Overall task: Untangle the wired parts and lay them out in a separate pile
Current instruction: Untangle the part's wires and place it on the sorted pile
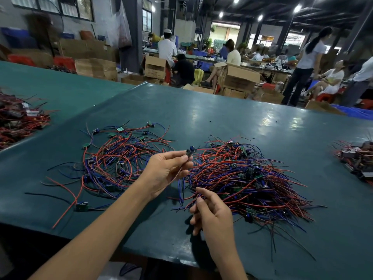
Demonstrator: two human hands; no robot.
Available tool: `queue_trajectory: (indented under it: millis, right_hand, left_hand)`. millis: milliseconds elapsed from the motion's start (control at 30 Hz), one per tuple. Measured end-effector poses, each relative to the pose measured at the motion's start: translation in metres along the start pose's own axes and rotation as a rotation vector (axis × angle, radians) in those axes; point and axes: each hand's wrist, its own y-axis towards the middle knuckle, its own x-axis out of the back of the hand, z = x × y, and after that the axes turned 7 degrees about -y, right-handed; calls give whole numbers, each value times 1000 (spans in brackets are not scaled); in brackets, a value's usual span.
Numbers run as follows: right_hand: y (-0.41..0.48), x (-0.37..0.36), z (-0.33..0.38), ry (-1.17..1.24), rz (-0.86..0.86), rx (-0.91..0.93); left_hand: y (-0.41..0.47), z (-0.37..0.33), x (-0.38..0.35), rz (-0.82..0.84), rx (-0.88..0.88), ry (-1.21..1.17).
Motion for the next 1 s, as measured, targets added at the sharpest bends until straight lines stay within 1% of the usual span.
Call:
queue_trajectory:
  millis: [100,167,233,333,400,500,567,700,767,867,933,1000]
  right_hand:
    - [0,0,1,10,2,-4]
    - [0,0,1,31,0,-7]
    - [-1,0,1,56,0,-15]
    - [-1,-1,2,69,-12,-19]
    - [0,-1,2,60,-20,-21]
    - [0,-1,2,49,-15,-24]
    - [-1,0,1,33,-13,-22]
    - [-1,0,0,11,-6,-27]
    - [-1,-1,0,0,-2,-21]
    - [-1,-1,-1,-15,-2,2]
    - [-1,-1,-3,-41,-3,14]
    - [0,-2,-4,-83,-1,21]
  left_hand:
    - [8,-10,-31,105,14,112]
    - [14,-13,-56,199,50,80]
    - [21,-13,-81,293,123,41]
    - [35,-5,-114,379,185,150]
    - [47,5,-131,401,151,377]
    - [62,14,-144,457,103,847]
    - [70,10,-150,484,74,1089]
    - [75,-5,-160,553,-142,1521]
    - [74,-11,-155,551,-196,1637]
    - [77,-30,-129,480,-271,1664]
    - [83,-55,-102,392,-268,1737]
    - [90,-84,-71,293,-205,1865]
